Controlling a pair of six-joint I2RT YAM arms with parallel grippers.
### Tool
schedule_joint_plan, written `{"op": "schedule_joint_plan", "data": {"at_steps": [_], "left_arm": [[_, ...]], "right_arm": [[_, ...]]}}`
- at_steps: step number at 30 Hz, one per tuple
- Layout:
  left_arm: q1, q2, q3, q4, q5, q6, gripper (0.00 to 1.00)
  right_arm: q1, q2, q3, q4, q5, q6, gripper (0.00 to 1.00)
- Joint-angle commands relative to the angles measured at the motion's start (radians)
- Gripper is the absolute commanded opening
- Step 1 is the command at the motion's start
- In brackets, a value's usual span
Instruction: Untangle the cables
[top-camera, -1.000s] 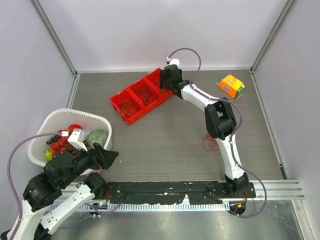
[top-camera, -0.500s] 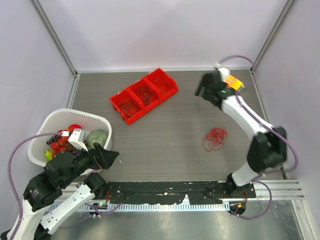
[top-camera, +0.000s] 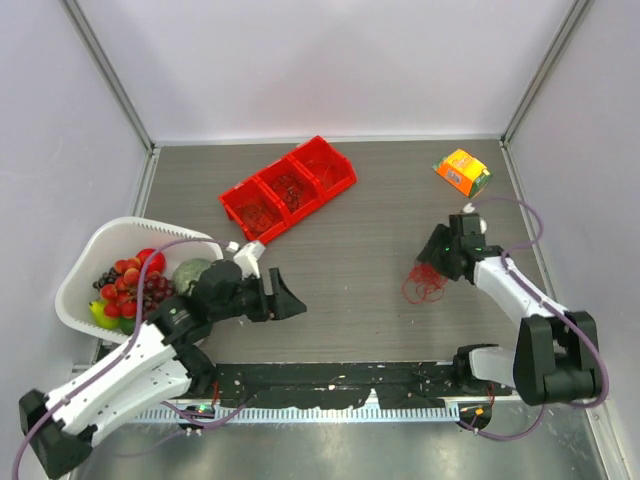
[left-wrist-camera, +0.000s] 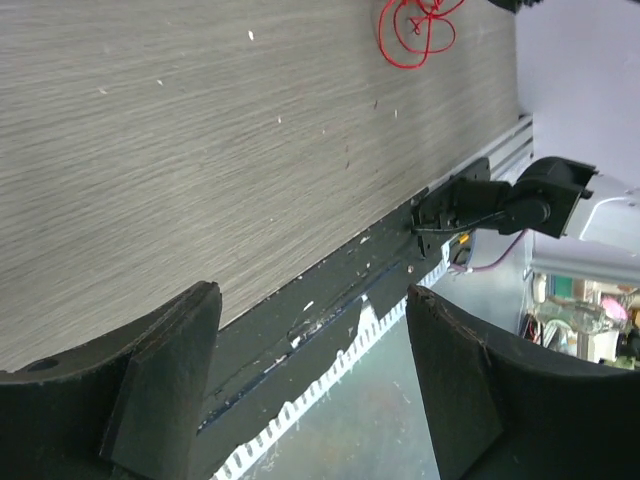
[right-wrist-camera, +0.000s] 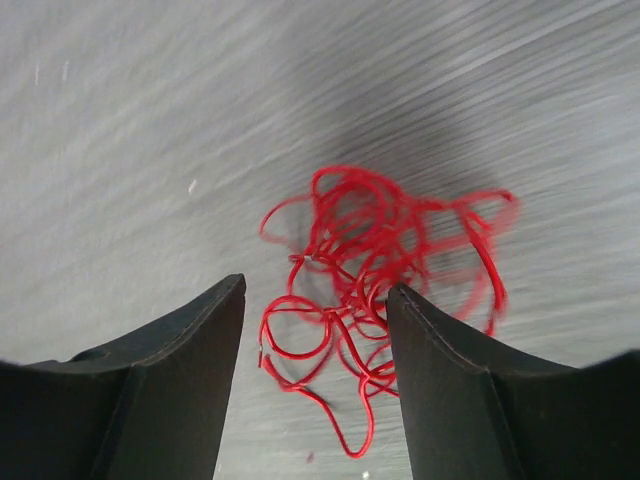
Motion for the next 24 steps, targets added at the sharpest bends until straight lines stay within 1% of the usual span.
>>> {"op": "schedule_joint_plan", "data": {"at_steps": [1,2,3,4,5,6,7,9,11,12,13,14,16,17,19,21,22,23,24], "left_arm": [[-0.077,0.133,0.069,0.223,0.022,0.011,0.77],[-0.093,0.157,0.082,0.225,0.005,0.023,0.78],[-0.106,0.179,0.088,0.231,-0.010,0.034,0.77],[-0.113,0.194,0.089,0.237,-0.024,0.038,0.76],[-0.117,0.206,0.086,0.245,-0.032,0.041,0.75],[-0.120,0.213,0.079,0.254,-0.042,0.041,0.73],[-0.123,0.217,0.068,0.269,-0.052,0.038,0.72],[-0.127,0.220,0.034,0.305,-0.071,0.023,0.71],[-0.127,0.239,-0.005,0.363,-0.076,0.014,0.71],[-0.128,0.257,-0.013,0.386,-0.078,0.012,0.72],[-0.128,0.288,-0.012,0.404,-0.079,0.015,0.74],[-0.127,0.323,-0.003,0.409,-0.081,0.027,0.75],[-0.130,0.403,0.042,0.398,-0.105,0.066,0.75],[-0.131,0.438,0.060,0.391,-0.130,0.083,0.74],[-0.131,0.519,0.108,0.365,-0.168,0.136,0.69],[-0.131,0.602,0.149,0.342,-0.196,0.181,0.65],[-0.131,0.643,0.164,0.335,-0.226,0.201,0.63],[-0.131,0.676,0.183,0.325,-0.233,0.218,0.59],[-0.131,0.714,0.207,0.314,-0.228,0.235,0.56]], "right_arm": [[0.174,0.071,-0.003,0.159,-0.163,-0.051,0.62],[0.267,0.085,-0.004,0.194,-0.175,-0.025,0.61],[0.305,0.088,-0.017,0.217,-0.194,-0.003,0.59],[0.373,0.091,-0.027,0.273,-0.230,0.062,0.56],[0.406,0.080,-0.055,0.303,-0.244,0.093,0.53],[0.475,0.071,-0.064,0.359,-0.264,0.150,0.52],[0.533,0.053,-0.078,0.375,-0.264,0.178,0.52],[0.572,0.013,-0.098,0.426,-0.284,0.242,0.54],[0.570,-0.033,-0.115,0.447,-0.312,0.287,0.62],[0.572,-0.046,-0.112,0.426,-0.306,0.284,0.68],[0.570,-0.073,-0.104,0.405,-0.278,0.255,0.70],[0.572,-0.079,-0.078,0.324,-0.258,0.236,0.73],[0.569,-0.090,-0.048,0.235,-0.194,0.172,0.74],[0.569,-0.084,-0.040,0.199,-0.165,0.131,0.74],[0.570,-0.063,-0.026,0.179,-0.177,0.083,0.71],[0.569,-0.046,-0.026,0.197,-0.229,0.060,0.62],[0.572,-0.043,-0.033,0.209,-0.259,0.055,0.60],[0.569,-0.040,-0.038,0.220,-0.267,0.052,0.57],[0.570,-0.043,-0.049,0.225,-0.267,0.052,0.57]]}}
